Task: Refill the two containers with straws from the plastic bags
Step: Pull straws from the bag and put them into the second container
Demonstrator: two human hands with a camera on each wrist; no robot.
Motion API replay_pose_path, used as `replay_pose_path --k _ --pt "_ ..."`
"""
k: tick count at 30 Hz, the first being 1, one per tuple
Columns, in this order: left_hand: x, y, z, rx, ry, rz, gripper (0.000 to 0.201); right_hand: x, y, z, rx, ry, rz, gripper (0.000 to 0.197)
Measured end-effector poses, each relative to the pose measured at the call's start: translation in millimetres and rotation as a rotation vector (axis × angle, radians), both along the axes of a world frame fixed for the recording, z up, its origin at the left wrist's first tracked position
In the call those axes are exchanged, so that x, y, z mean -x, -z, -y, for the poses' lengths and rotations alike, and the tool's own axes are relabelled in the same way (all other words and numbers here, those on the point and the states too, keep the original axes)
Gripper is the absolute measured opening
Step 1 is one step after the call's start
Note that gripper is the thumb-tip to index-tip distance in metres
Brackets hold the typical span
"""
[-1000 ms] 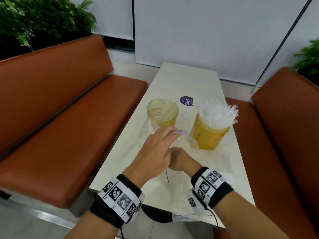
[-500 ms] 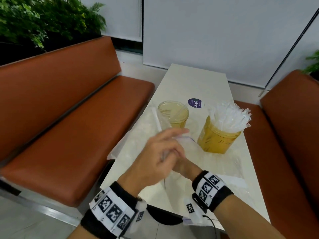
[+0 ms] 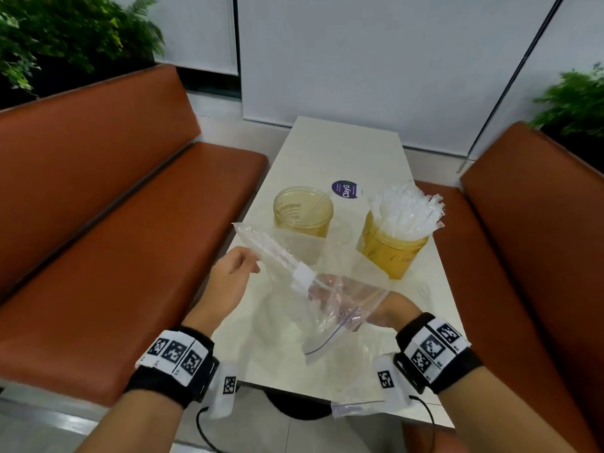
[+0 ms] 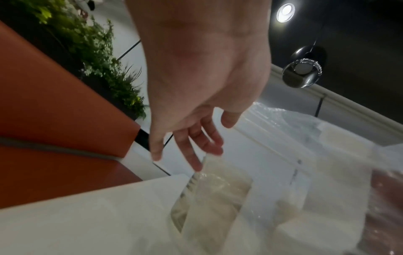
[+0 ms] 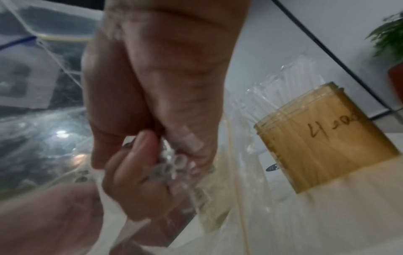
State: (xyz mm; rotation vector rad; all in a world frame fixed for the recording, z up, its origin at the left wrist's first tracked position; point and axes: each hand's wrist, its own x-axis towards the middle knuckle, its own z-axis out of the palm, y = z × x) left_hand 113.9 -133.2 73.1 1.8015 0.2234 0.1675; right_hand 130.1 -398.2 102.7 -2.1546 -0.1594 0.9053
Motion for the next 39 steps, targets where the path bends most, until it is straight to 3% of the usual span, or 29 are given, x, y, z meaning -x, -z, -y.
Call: replay_pose_path --k 1,4,6,8,9,11,13,18,22,24,28,31,33,35,37,39 --pt "-2 3 2 0.023 0.007 0.03 0.02 1 -4 2 -0.086 0.017 -0.043 0.046" --pt "-6 0 9 0.137 0.151 0.086 0.061 13 -24 4 -0.194 0.005 -0.13 0.018" --pt "-10 -3 16 0.075 0.176 0.158 0.044 12 -32 5 -0.191 -0.07 -0.136 0.02" --pt "-13 -5 22 0.007 0.094 0.224 0.02 8 -32 5 -0.215 -0.131 -0.161 0.019" --pt "-15 -4 23 -0.009 0.035 0.241 0.017 6 -33 6 -0.215 -0.121 -0.155 0.029" --pt "-19 -1 22 -0.035 -0.09 0.217 0.016 1 -35 7 -0.09 -0.066 -0.107 0.053" --pt "-21 0 13 -0.104 -0.203 0.166 0.019 -1 -45 13 0.001 -0.065 -0.071 0.049" --pt "-19 3 -17 -0.398 -0.369 -0.019 0.036 -18 -55 70 0.291 -0.066 0.097 0.06" --pt "-13 9 -25 -0.616 -0.427 -0.241 0.032 -26 -70 112 0.406 0.123 0.217 0.059" --pt "-11 14 -21 -0.673 -0.396 -0.316 0.028 -27 -74 117 0.354 0.234 0.383 0.061" --pt "-13 21 -5 -0.643 -0.258 -0.397 0.027 -29 -65 86 -0.092 0.36 0.658 0.048" --pt "-13 14 10 -0.746 -0.242 -0.417 0.047 -32 -51 56 -0.247 0.47 0.785 0.044" --pt "-12 -2 27 -0.911 -0.258 -0.29 0.059 -31 -43 39 -0.354 0.542 0.809 0.044" --pt "-10 -29 51 -0.972 -0.258 0.026 0.057 -27 -34 24 -0.435 0.556 0.812 0.042" --pt "-12 -57 76 -0.865 -0.213 0.319 0.056 -22 -26 13 -0.488 0.517 0.808 0.041" --pt "-16 -85 104 -0.58 -0.068 0.438 0.06 -18 -17 6 -0.486 0.467 0.833 0.042"
